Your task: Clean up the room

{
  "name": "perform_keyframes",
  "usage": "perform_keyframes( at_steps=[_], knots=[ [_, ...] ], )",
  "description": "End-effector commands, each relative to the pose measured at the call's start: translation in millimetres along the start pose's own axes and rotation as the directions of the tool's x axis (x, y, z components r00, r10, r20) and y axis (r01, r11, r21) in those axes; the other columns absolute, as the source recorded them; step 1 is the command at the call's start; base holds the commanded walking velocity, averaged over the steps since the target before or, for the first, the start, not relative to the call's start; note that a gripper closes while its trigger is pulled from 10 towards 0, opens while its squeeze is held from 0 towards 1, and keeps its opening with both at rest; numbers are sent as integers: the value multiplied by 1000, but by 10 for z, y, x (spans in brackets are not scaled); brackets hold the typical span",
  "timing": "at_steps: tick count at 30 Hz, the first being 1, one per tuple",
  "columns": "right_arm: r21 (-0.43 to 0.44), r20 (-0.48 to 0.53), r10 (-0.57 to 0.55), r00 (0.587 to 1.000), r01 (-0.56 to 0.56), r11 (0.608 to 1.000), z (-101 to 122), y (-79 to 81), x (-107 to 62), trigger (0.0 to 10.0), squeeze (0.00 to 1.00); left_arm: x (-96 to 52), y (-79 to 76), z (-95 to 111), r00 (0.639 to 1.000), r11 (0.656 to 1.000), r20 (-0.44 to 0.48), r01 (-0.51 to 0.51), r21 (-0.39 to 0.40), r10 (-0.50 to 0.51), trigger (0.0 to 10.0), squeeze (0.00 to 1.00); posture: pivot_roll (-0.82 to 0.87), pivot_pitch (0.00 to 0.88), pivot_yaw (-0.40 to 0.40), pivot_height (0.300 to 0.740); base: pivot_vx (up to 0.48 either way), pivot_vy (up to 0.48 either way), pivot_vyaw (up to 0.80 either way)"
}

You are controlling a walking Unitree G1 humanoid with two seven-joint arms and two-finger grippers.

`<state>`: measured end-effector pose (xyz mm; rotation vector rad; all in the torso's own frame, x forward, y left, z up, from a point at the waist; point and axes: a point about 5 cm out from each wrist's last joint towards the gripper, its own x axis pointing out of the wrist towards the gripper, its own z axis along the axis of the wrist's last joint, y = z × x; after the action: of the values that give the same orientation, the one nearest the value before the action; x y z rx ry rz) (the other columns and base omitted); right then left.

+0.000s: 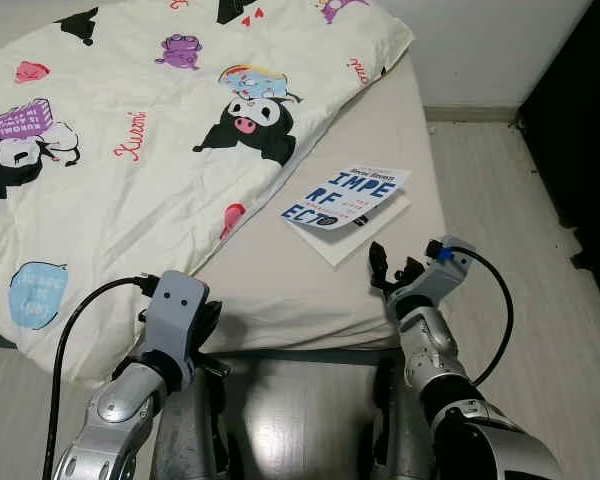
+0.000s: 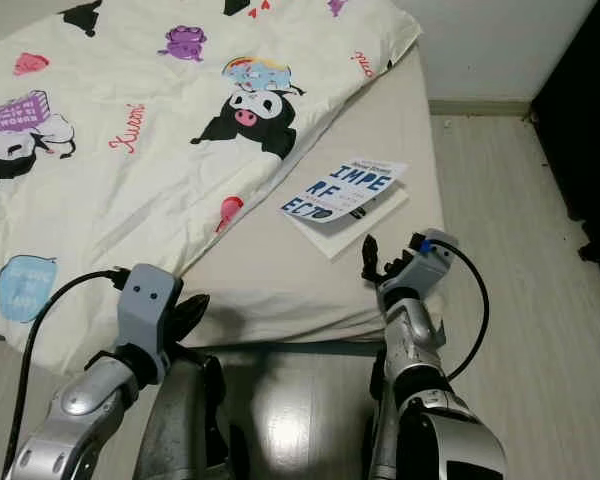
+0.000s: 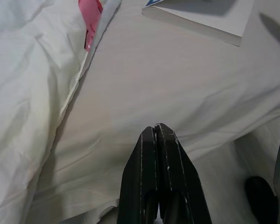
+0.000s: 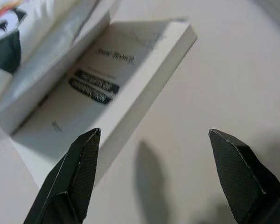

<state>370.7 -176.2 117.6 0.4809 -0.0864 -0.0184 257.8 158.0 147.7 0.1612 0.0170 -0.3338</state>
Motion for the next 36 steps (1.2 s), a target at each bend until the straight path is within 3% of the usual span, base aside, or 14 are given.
perform_keyframes(
  at_steps=[1, 2, 3, 8, 16, 17, 19, 20, 22, 23, 36],
  knots=[
    [62, 17, 0, 1000, -1, 998, 5, -22, -7, 10000, 0, -52, 8, -49, 1000, 1000, -27, 13, 11, -12, 10000, 0, 142, 389, 32, 535, 0, 0, 0],
    [103, 35, 11, 999, -15, 995, 38, -10, 12, 10000, 0, -62, 10, -35, 1000, 1000, -24, 17, 14, -17, 10000, 0, 147, 390, 34, 535, 0, 0, 0],
    [153, 56, 34, 998, -43, 987, 89, 12, 46, 10000, 1000, -92, 20, -3, 999, 999, -20, 27, 26, -27, 10000, 0, 167, 396, 43, 535, 0, 0, 0],
    [259, 44, 29, 999, -39, 965, 139, -3, 102, 10000, 1000, -189, 60, 74, 999, 996, -22, 48, 76, -47, 10000, 0, 237, 426, 69, 535, 0, 0, 0],
    [198, -109, -48, 993, 69, 978, 43, -58, 111, 10000, 1000, -268, 136, 147, 998, 990, -29, 63, 129, -60, 10000, 0, 281, 456, 88, 535, 0, 0, 0],
    [189, -135, -73, 988, 98, 977, 28, -71, 112, 10000, 745, -280, 164, 159, 998, 988, -32, 63, 143, -59, 10000, 0, 288, 459, 91, 535, 0, 0, 0],
    [189, -135, -73, 988, 98, 977, 28, -71, 112, 10000, 745, -280, 164, 159, 998, 988, -32, 63, 143, -59, 10000, 0, 288, 459, 91, 535, 0, 0, 0],
    [179, -151, -91, 984, 118, 977, 24, -77, 116, 10000, 384, -290, 188, 171, 998, 987, -34, 61, 152, -56, 10000, 0, 292, 461, 92, 535, 0, 0, 0],
    [179, -151, -91, 984, 118, 977, 24, -77, 116, 10000, 384, -290, 188, 171, 998, 987, -34, 61, 152, -56, 10000, 0, 292, 461, 92, 535, 0, 0, 0],
    [179, -154, -93, 984, 120, 976, 39, -64, 131, 10000, 0, -302, 219, 189, 998, 985, -33, 53, 164, -48, 10000, 0, 302, 460, 94, 535, 0, 0, 0],
    [256, -125, 76, 989, -42, 966, 170, 323, 297, 10000, 0, -312, 307, 265, 999, 975, -30, 42, 217, -36, 10000, 0, 320, 460, 114, 535, 0, 0, 0]
  ],
)
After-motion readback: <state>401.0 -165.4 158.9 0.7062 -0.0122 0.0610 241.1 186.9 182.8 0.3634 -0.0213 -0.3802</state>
